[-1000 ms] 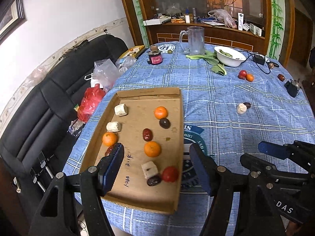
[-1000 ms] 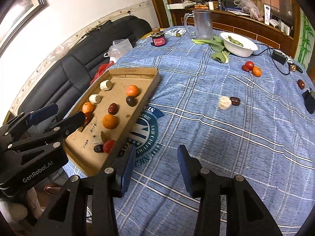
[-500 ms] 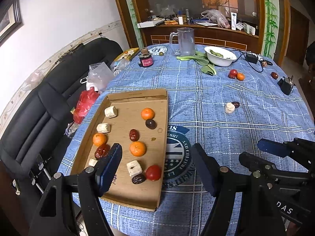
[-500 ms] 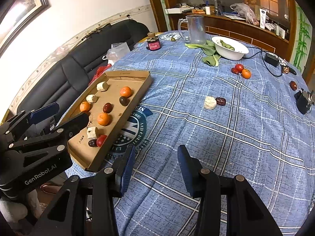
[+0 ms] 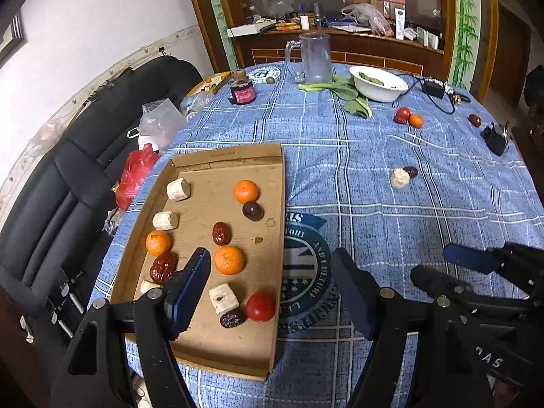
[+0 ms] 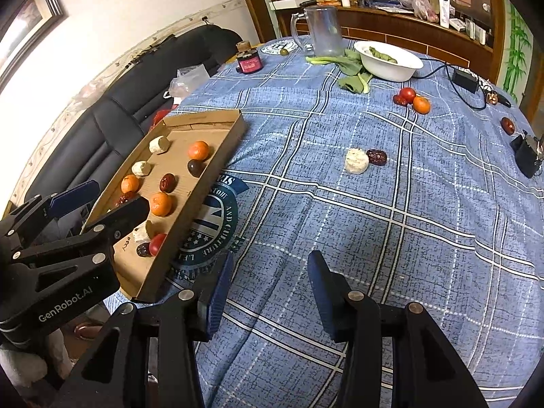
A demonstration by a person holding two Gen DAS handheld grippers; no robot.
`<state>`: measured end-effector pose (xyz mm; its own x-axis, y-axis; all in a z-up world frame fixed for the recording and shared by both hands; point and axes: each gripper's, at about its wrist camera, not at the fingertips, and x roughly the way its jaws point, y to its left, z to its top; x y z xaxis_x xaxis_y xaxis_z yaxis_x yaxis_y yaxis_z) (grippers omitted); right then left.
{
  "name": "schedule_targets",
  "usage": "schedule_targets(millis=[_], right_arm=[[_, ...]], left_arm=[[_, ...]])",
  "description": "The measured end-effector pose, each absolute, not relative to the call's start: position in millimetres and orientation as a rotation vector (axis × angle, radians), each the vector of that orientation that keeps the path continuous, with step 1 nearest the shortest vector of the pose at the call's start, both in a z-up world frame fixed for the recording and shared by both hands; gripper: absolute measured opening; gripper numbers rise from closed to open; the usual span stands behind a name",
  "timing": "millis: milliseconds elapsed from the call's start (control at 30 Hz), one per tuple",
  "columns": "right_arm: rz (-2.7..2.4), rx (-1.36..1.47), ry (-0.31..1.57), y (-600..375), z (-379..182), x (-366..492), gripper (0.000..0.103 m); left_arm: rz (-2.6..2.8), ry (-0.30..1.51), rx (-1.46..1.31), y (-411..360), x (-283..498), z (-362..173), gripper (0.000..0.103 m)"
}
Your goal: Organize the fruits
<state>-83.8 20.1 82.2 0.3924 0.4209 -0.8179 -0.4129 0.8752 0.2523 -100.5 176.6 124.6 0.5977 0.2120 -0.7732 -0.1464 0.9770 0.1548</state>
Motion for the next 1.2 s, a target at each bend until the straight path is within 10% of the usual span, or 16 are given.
schedule_targets(millis=[133, 233, 367, 1200], right_arm=[[0.540, -0.006, 1.050, 30, 79, -83, 0.050], [0.569, -0.033, 1.031, 46, 84, -84, 0.050], [0.627, -0.096, 0.988, 75, 100, -85, 0.050], [0.709, -0.227, 1.009, 150, 94, -116, 0.050]], left_arm=[[0.267, 0.719, 0.020, 195, -117, 155, 0.073], [0.341, 0.561, -0.002, 209, -137, 185, 0.102], [0.481, 0.454, -0.021, 230, -155, 212, 0.103], [0.551, 0.966, -0.207, 300, -166, 113, 0.103]])
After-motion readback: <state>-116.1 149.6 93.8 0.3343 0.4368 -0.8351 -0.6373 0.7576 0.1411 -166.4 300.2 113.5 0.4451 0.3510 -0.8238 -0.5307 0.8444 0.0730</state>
